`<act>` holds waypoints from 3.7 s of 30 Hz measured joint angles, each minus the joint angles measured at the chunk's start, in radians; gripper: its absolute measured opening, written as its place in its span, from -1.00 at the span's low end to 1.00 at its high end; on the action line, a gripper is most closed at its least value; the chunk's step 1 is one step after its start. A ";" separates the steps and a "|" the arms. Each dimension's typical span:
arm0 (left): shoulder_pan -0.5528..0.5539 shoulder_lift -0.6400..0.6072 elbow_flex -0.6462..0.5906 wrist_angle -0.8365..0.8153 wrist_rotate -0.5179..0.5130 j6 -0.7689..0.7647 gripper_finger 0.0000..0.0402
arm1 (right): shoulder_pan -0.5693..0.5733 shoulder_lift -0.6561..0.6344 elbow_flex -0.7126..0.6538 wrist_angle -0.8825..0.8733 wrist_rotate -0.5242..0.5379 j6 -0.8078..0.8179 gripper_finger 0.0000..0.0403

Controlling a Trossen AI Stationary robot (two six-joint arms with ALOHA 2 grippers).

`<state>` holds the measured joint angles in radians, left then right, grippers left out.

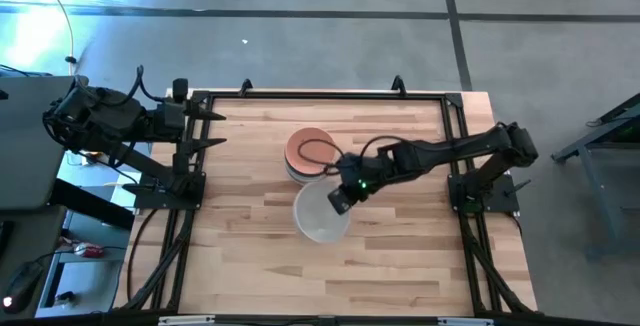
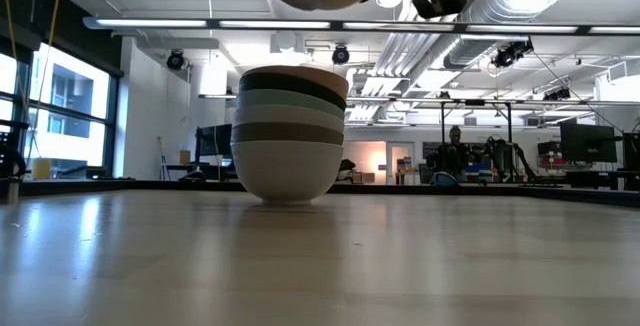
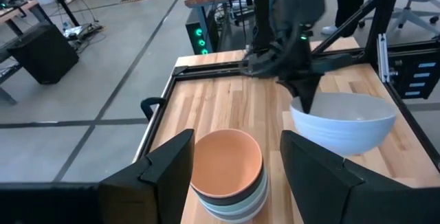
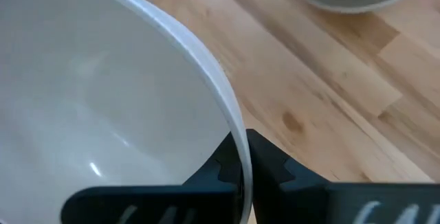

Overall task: Nest bowls inside each other
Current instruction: Stack the white bowl on the light orange bowl

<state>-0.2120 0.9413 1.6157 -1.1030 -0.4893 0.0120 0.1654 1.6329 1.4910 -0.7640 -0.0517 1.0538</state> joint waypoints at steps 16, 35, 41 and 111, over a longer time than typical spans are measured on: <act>0.000 -0.001 0.000 0.000 -0.018 0.007 0.03 | -0.214 -0.159 0.000 0.005 -0.005 0.020 -1.00; 0.000 -0.001 0.000 0.000 -0.025 0.000 0.03 | -0.474 -0.202 0.002 -0.070 -0.170 -0.042 -1.00; 0.000 0.000 0.000 0.001 -0.040 -0.001 0.03 | -0.489 -0.155 0.108 -0.127 -0.176 -0.135 -1.00; 0.000 0.001 0.000 0.008 -0.046 -0.053 0.03 | -0.491 0.464 0.745 -0.653 -0.190 -0.155 -1.00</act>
<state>-0.2119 0.9421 1.6157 -1.0954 -0.5350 -0.0414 -0.3260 2.0965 2.2356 -1.4172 -0.2414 0.8985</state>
